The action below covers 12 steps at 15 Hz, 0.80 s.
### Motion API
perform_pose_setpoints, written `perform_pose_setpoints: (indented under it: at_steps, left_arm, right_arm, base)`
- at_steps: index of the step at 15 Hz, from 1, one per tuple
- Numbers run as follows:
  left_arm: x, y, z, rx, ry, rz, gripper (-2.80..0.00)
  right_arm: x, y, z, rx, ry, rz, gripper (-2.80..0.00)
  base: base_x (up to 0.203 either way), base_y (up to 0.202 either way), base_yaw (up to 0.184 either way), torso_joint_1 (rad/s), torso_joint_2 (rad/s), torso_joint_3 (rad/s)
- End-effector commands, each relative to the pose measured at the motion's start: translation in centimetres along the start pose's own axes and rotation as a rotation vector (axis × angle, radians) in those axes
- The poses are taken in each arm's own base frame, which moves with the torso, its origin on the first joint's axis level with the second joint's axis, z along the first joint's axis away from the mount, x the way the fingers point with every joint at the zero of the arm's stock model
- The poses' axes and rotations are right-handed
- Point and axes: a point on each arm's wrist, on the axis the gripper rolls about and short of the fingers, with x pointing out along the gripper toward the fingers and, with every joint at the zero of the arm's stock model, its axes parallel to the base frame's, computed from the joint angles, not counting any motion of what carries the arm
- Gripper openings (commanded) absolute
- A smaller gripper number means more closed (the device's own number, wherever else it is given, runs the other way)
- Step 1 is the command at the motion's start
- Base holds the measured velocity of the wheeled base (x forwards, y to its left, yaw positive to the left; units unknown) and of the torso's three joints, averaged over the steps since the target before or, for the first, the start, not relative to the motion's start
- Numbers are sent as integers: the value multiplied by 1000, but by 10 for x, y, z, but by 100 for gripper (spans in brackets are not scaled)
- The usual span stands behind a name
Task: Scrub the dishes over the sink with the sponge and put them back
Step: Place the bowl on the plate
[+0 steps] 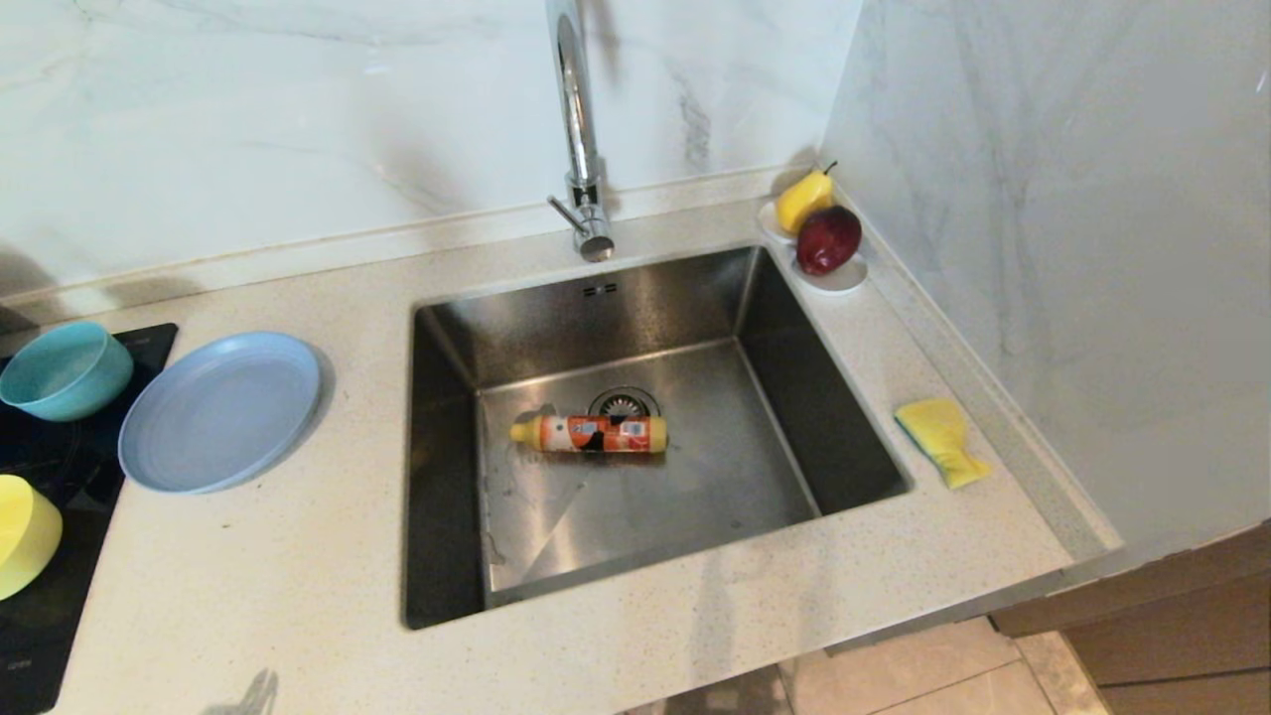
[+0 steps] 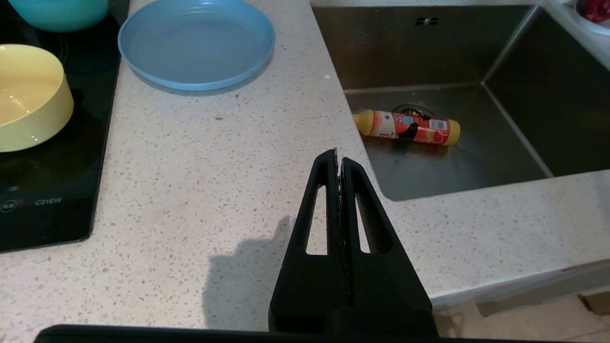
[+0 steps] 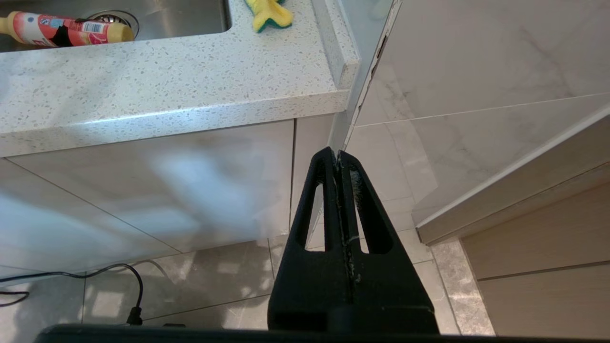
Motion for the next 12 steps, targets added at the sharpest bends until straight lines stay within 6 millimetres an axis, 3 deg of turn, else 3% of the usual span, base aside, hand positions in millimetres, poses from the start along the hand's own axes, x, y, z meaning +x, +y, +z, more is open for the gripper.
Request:
perform_pose_setpoints:
  at_steps: [1, 7, 12]
  left_arm:
    - [2, 1, -11, -4, 39, 4, -280]
    - [2, 1, -13, 23, 60, 5, -280]
    - [2, 2, -14, -92, 62, 35, -280]
  right_arm:
    - [0, 0, 0, 1, -1, 1, -280]
    - [0, 0, 0, 0, -1, 1, -280]
    - [0, 0, 0, 1, 1, 1, -280]
  base:
    - [0, 0, 0, 0, 0, 0]
    - [0, 0, 0, 0, 0, 0]
    - [0, 0, 0, 0, 0, 0]
